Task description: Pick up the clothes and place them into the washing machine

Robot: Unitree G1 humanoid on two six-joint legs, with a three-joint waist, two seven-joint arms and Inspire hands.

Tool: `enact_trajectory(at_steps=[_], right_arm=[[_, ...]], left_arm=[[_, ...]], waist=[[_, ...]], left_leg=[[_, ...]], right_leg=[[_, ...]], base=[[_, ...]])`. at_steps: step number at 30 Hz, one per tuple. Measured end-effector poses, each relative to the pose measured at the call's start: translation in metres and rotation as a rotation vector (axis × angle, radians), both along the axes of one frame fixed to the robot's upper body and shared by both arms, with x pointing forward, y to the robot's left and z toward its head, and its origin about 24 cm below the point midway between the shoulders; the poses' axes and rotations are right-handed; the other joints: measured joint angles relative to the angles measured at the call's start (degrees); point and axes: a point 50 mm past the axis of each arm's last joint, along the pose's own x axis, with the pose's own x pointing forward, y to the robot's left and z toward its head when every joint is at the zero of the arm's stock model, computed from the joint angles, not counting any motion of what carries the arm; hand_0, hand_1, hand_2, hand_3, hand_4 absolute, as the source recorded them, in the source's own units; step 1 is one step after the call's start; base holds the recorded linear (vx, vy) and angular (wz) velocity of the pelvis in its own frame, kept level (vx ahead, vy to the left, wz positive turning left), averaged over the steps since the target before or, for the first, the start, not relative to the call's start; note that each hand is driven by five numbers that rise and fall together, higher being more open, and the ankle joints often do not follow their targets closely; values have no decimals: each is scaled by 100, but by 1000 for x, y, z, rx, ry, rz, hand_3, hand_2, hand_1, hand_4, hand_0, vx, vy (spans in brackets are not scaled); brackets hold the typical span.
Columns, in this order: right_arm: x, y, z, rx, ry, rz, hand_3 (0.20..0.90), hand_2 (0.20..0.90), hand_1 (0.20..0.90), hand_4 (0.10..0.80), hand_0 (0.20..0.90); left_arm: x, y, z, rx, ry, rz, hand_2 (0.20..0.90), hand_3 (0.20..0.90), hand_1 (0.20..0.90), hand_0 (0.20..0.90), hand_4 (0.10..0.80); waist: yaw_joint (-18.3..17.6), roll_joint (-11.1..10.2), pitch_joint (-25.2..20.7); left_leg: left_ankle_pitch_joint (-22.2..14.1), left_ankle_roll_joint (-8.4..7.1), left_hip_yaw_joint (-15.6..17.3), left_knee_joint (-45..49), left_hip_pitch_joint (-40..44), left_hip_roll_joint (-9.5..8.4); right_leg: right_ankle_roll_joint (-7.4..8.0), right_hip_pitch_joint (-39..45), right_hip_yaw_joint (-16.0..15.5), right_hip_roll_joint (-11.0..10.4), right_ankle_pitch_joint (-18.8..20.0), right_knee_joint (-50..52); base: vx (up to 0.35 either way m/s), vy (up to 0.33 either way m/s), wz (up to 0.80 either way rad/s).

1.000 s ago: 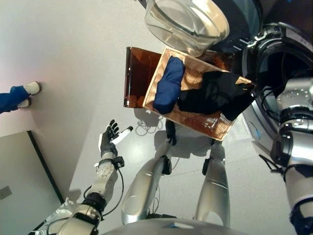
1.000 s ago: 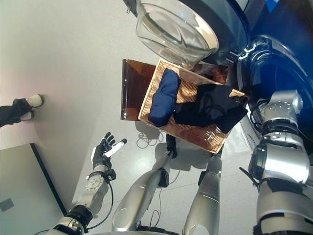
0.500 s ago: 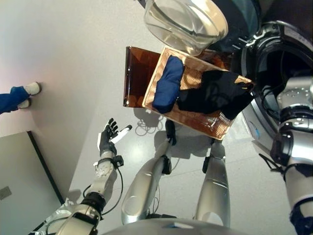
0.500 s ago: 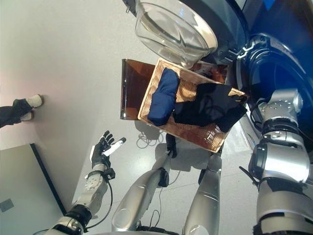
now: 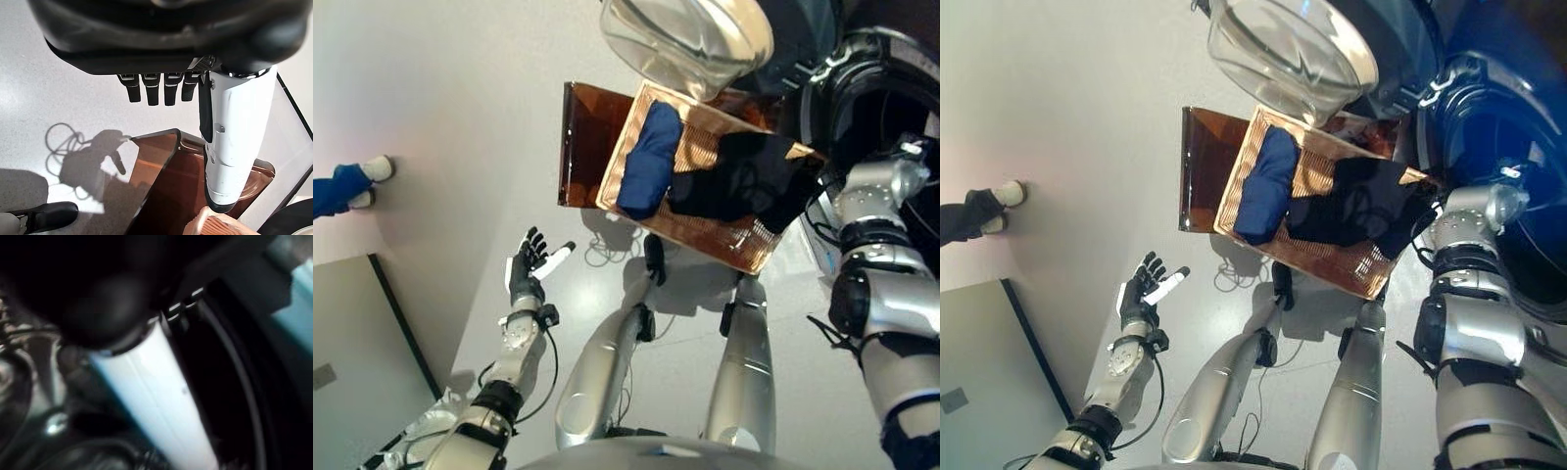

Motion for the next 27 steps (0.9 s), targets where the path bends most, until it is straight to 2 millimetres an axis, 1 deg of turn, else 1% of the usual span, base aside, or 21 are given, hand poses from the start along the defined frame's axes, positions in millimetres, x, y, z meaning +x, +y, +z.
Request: enact_trajectory(at_steps=[2, 5, 9, 10, 15, 18, 19, 22, 24, 26, 27], right_arm=[[1, 8, -11, 4, 12, 13, 900, 900, 900, 800, 900], [2, 18, -30, 16, 54, 35, 900, 900, 900, 800, 900], [-3, 25, -55, 35, 92, 51, 900, 900, 900, 800, 900], [-4, 30, -62, 40, 98, 60, 900, 900, 900, 800, 900], [-9, 47, -73, -49, 70, 117, 900, 900, 900, 800, 900], [-9, 64, -89, -32, 99, 166, 900, 900, 900, 800, 900], [-10, 71, -91, -54, 88, 193, 900, 900, 900, 800, 900], [-17, 90, -108, -135, 134, 275, 900, 900, 900, 800, 900], [-23, 95, -114, -199, 163, 303, 900, 900, 900, 800, 900], [-29, 98, -121, -278, 209, 316, 900, 900, 900, 800, 900], [-31, 98, -121, -290, 216, 312, 900, 900, 900, 800, 900]], left_arm=[[0, 0, 0, 1, 1, 1, 900, 900, 900, 900, 800], [0, 1, 0, 1, 1, 3, 900, 900, 900, 900, 800], [0, 1, 0, 3, 0, 5, 900, 900, 900, 900, 800], [0, 2, 0, 3, -1, 6, 900, 900, 900, 900, 800], [0, 4, 0, 4, 0, 22, 900, 900, 900, 900, 800], [0, 5, 1, 0, -4, 34, 900, 900, 900, 900, 800], [0, 7, 2, -4, -5, 47, 900, 900, 900, 900, 800], [-1, 11, 0, -3, 3, 72, 900, 900, 900, 900, 800], [-1, 10, 1, 2, 0, 68, 900, 900, 900, 900, 800], [-1, 10, 0, 9, 6, 72, 900, 900, 900, 900, 800], [-2, 10, -1, 9, 8, 73, 900, 900, 900, 900, 800]], waist=[[-34, -53, 38], [-134, -69, 48], [-221, -78, 55], [-235, -79, 55], [-284, -87, 52], [-337, -136, 32], [-347, -168, 32], [-437, -245, 9], [-452, -273, 0], [-485, -349, -13], [-480, -367, -17]], left_leg=[[-68, -6, 45, 139, -29, 1], [-128, -7, 47, 288, -104, 4], [-241, 37, 74, 539, -193, 16], [-272, 46, 101, 588, -197, 15], [-410, 60, 191, 773, -200, 40], [-433, 49, 211, 800, -201, 71], [-447, 34, 214, 813, -201, 91], [-501, 20, 220, 909, -232, 137], [-542, 15, 223, 981, -266, 166], [-565, 9, 224, 1034, -277, 192], [-575, 6, 224, 1052, -278, 199]], right_leg=[[-27, -51, 81, -2, -46, 130], [-36, -71, 132, -1, -71, 166], [-31, -72, 203, 14, -68, 195], [-31, -70, 226, 11, -68, 207], [-4, -61, 316, 20, -86, 249], [-4, -62, 328, 49, -88, 246], [-7, -61, 329, 66, -89, 243], [-16, -56, 334, 108, -95, 250], [-17, -52, 334, 133, -95, 247], [-20, -47, 334, 154, -95, 249], [-22, -41, 334, 159, -96, 250]], base=[[-20, 43, -6], [-7, 15, -1], [-15, 35, -2], [-11, 30, -6], [0, 23, -11], [1, 5, -5], [0, -10, -5], [3, -14, -5], [5, -9, -2], [10, -8, -4], [13, -12, -6]])
